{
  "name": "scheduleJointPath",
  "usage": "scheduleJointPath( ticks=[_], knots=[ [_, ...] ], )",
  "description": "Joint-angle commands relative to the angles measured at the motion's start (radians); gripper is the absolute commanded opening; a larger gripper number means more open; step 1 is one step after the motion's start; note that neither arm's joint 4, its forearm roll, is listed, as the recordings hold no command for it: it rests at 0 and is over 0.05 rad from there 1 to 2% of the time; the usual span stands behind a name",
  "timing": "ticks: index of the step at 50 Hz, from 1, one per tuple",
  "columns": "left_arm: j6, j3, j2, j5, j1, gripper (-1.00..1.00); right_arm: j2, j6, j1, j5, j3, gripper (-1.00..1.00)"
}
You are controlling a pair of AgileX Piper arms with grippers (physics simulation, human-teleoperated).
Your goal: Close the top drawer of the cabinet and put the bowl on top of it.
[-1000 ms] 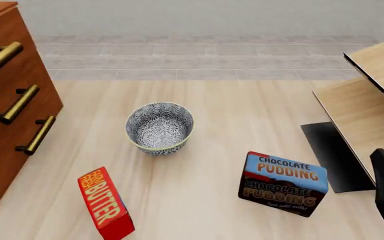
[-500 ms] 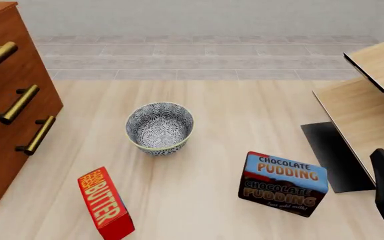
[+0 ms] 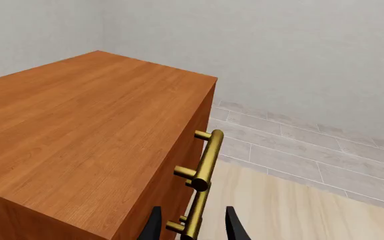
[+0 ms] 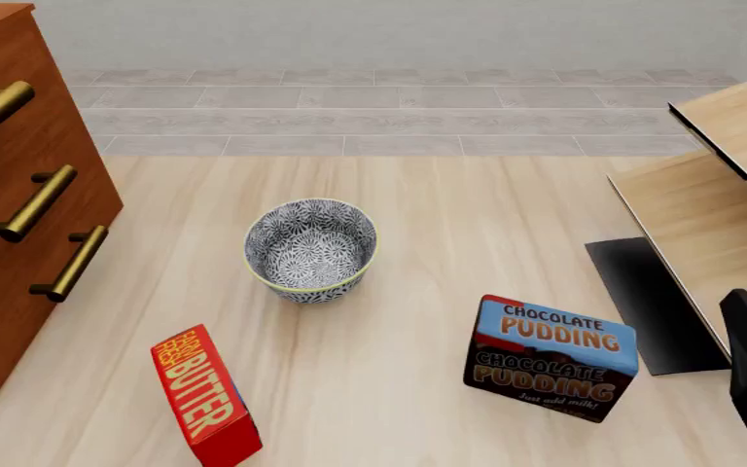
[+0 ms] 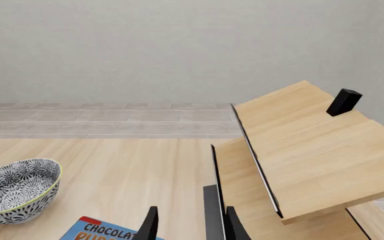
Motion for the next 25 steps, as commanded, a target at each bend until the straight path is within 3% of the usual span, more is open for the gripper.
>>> scheduleJointPath(
  ticks=[1, 25],
  knots=[
    [0.029, 0.011, -0.001, 0.030, -0.043, 1.00, -0.002, 0.000, 0.000, -0.002, 0.004, 1.00],
    [0.029, -0.062, -0.124, 0.184, -0.233, 1.00, -0.002, 0.000, 0.000, -0.002, 0.004, 1.00]
  ],
)
